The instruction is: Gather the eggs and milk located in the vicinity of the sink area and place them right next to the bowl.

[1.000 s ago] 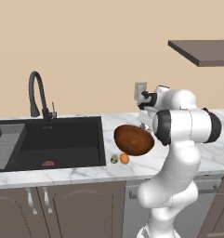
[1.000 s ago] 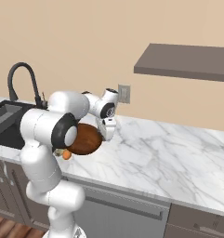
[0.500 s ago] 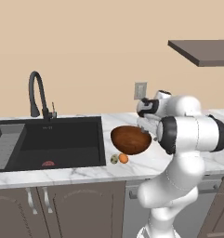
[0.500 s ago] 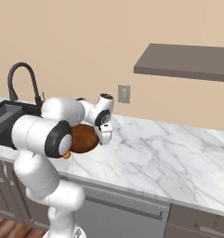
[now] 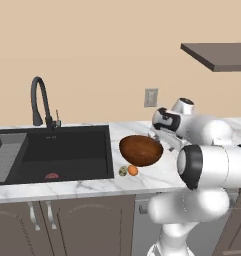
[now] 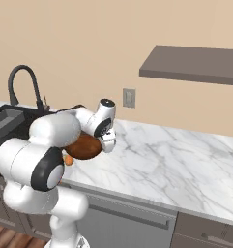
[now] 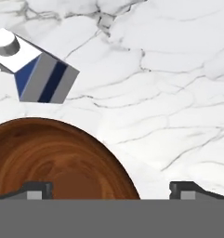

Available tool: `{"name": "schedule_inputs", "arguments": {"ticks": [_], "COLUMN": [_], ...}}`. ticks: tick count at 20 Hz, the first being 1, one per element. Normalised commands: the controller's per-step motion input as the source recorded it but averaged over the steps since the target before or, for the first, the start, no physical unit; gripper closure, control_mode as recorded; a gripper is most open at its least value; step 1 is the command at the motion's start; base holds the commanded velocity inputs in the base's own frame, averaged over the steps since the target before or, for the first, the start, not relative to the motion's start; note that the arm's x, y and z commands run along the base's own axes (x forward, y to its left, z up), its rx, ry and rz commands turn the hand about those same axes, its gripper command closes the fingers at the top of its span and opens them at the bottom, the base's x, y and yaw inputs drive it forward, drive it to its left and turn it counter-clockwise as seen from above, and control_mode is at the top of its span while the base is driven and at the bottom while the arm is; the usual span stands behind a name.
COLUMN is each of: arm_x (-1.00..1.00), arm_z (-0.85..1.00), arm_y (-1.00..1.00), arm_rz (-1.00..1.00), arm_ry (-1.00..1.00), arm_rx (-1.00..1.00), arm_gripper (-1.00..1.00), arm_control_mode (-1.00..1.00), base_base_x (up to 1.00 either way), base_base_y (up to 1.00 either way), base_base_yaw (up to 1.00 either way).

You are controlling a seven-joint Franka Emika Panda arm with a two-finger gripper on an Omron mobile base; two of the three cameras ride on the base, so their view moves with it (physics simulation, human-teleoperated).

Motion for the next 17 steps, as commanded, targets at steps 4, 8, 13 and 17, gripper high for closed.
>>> {"name": "schedule_inputs", "arguments": {"ticks": [4, 8, 13, 17], "arm_x": [-0.75, -0.76, -0.71, -0.76], "arm_z": [0.64, 0.77, 0.75, 0.63], "arm_y": [0.0, 0.0, 0.0, 0.0], "arm_rz": [0.0, 0.0, 0.0, 0.0], "arm_ry": [-0.03, 0.0, -0.02, -0.09], "arm_rx": [-0.02, -0.03, -0.07, -0.12], "arm_gripper": [-1.0, -1.0, -1.0, -1.0], "arm_control_mode": [-1.0, -1.0, -1.0, -1.0], "base_base_x": [0.0, 0.0, 0.0, 0.0], "base_base_y": [0.0, 0.0, 0.0, 0.0], "base_base_yaw": [0.0, 0.0, 0.0, 0.0]}}
